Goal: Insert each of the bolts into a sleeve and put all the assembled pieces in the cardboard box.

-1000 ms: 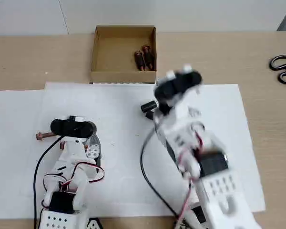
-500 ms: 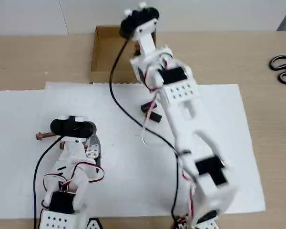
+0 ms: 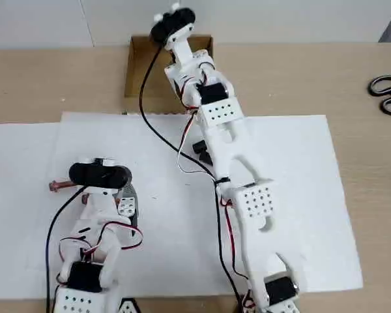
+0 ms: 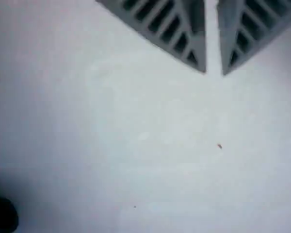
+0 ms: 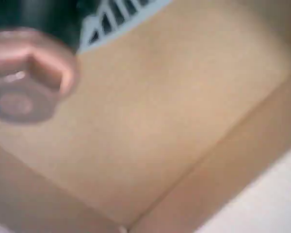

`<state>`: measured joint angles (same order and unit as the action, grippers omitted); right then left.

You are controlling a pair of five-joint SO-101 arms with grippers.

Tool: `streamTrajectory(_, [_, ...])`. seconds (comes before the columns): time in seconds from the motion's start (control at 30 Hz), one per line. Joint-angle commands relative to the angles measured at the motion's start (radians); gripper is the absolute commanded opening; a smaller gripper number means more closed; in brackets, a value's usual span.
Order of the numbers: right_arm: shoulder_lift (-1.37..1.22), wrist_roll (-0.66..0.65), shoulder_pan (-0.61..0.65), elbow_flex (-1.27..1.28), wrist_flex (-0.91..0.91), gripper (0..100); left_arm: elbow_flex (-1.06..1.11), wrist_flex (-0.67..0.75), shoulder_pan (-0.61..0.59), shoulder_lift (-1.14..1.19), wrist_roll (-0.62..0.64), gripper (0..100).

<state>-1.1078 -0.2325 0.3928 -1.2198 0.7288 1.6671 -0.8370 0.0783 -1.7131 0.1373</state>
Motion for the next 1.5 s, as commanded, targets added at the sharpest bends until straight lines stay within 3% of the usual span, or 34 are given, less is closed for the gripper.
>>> streamTrajectory(0.0, [-0.068,-0.046,-0.010,-0.193,-0.018,0.9,0.002,0.026,-0.008,-0.009,0.000,1])
streamTrajectory(0.07, [-0.097,-0.063,-0.010,-0.235,0.042,2.7,0.002,0.026,-0.008,-0.009,0.000,1])
streamTrajectory(0.23, [-0.114,-0.060,-0.008,-0.284,0.200,18.2,0.002,0.026,-0.008,-0.009,0.000,1])
streamTrajectory(0.67, [-0.005,-0.051,-0.001,-0.463,0.599,18.7,0.002,0.026,-0.008,-0.011,0.000,1])
streamTrajectory(1.0, [0.156,0.226,0.059,-0.462,0.992,18.7,0.002,0.026,-0.008,-0.011,0.002,1])
streamTrajectory(1.23, [0.216,0.307,0.067,-0.419,1.013,18.7,0.002,0.026,-0.008,-0.011,0.002,1])
streamTrajectory(1.47, [0.478,0.324,0.073,-0.026,1.018,18.7,0.002,0.026,-0.008,-0.011,0.002,1])
